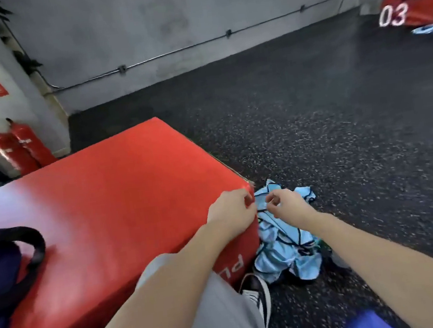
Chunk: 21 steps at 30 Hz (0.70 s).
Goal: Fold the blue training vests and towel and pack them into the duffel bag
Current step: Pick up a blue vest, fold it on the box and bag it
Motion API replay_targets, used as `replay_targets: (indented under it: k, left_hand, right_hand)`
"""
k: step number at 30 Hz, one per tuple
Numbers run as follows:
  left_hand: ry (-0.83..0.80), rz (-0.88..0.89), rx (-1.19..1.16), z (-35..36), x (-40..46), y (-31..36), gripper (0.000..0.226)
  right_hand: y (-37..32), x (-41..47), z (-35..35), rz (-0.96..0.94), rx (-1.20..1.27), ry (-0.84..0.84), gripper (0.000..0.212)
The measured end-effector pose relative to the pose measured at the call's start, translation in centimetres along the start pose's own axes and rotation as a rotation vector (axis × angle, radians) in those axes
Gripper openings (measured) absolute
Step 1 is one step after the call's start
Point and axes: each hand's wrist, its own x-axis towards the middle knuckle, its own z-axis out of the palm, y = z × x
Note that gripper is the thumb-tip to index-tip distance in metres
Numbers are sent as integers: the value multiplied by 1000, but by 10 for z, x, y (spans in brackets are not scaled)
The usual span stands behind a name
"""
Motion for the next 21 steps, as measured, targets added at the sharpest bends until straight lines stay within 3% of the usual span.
replay_targets:
  k: [4, 10, 21]
  left_hand:
    - [-157, -6, 17, 56, 16, 21, 24]
    - [-262, -31, 52, 114, 45, 27, 31]
    - [-336, -76, 51, 188, 111, 16, 24]
  right_hand:
    - [63, 3, 4, 108, -2, -64, 12]
    - [132, 13, 38, 261, 42, -117, 9]
    - [231, 60, 94, 557, 134, -130, 41]
